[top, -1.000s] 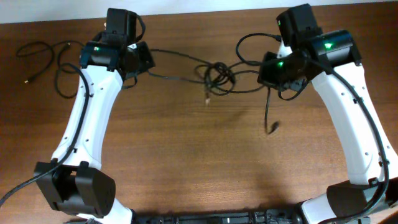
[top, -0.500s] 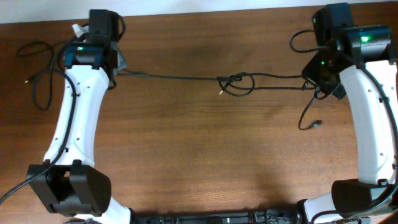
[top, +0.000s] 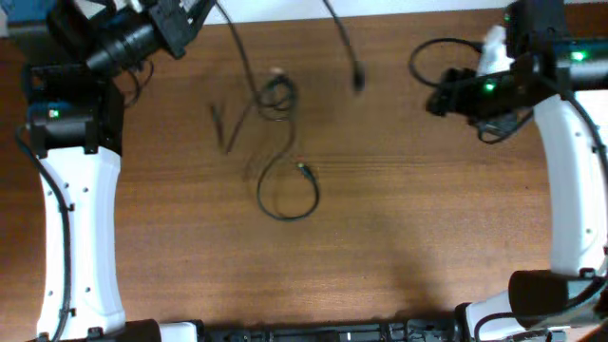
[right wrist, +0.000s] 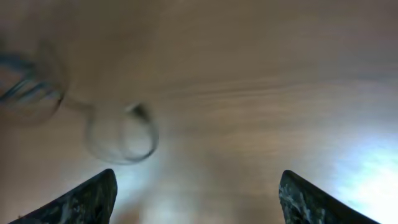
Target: Untangle cables
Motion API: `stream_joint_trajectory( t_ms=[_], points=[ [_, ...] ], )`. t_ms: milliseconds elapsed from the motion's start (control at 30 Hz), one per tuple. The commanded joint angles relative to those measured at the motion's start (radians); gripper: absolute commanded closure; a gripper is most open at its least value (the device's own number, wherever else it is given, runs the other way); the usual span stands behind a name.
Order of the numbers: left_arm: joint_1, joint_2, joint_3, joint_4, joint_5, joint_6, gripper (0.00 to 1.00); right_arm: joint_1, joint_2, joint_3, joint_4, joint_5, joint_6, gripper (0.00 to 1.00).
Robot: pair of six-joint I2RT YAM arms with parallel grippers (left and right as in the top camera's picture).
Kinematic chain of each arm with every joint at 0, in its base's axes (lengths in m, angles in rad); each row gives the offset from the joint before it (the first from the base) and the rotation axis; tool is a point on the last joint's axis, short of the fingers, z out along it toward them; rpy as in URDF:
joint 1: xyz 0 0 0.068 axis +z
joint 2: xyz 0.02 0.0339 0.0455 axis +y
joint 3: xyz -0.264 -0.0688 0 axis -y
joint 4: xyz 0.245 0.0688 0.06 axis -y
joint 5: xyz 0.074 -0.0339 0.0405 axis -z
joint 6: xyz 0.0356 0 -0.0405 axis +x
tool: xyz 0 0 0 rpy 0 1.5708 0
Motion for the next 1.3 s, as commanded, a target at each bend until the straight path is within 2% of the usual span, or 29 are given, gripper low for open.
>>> stream_joint_trajectory(
  t_ms=[0, 100, 167, 200, 333, 433, 633, 733, 767, 933, 1067, 1167, 1233, 1267],
  points=[
    [-0.053, -0.010, 0.004, 0.197, 0.102, -0.274, 1.00, 0.104, 0.026, 0.014, 0.045, -0.158, -0.119, 0.19],
    [-0.101, -0.010, 0.004, 0.397, 0.102, -0.475, 1.00, 0.207, 0.026, 0.010, 0.143, -0.161, -0.055, 0.18],
    [-0.111, -0.011, 0.004, 0.462, 0.102, -0.498, 1.00, 0.261, 0.029, 0.002, 0.164, -0.069, -0.032, 0.14],
    [-0.110, -0.011, 0.004, 0.481, 0.102, -0.549, 1.00, 0.278, 0.035, -0.008, 0.168, 0.012, 0.029, 0.11],
    [-0.110, -0.011, 0.004, 0.484, 0.092, -0.552, 1.00, 0.291, 0.049, -0.032, 0.164, -0.002, 0.035, 0.11],
    [-0.110, -0.011, 0.003, 0.425, 0.019, -0.552, 1.00, 0.293, 0.011, -0.003, 0.123, -0.036, 0.026, 0.07],
    [-0.110, -0.011, 0.003, 0.420, -0.051, -0.552, 1.00, 0.364, 0.031, -0.016, 0.118, -0.060, 0.009, 0.07],
    [-0.110, -0.011, 0.003, 0.254, -0.134, -0.544, 1.00, 0.357, 0.031, 0.012, 0.114, -0.125, 0.008, 0.06],
    [-0.110, -0.011, 0.003, 0.245, -0.134, -0.544, 1.00, 0.357, 0.031, 0.011, 0.111, -0.122, 0.008, 0.05],
    [-0.110, -0.011, 0.003, 0.302, -0.134, -0.587, 1.00, 0.360, 0.055, -0.019, 0.153, -0.056, 0.021, 0.05],
    [-0.110, -0.011, 0.003, 0.302, -0.129, -0.654, 1.00, 0.378, 0.139, -0.055, 0.261, 0.093, 0.063, 0.06],
    [-0.110, -0.011, 0.004, 0.303, -0.127, -0.657, 1.00, 0.378, 0.207, -0.055, 0.293, 0.122, 0.069, 0.07],
    [-0.105, -0.013, 0.004, 0.324, -0.127, -0.657, 1.00, 0.374, 0.238, -0.055, 0.289, 0.236, 0.122, 0.66],
    [-0.087, -0.013, 0.004, 0.319, -0.126, -0.657, 1.00, 0.369, 0.238, -0.055, 0.272, 0.293, 0.148, 0.86]
  ],
)
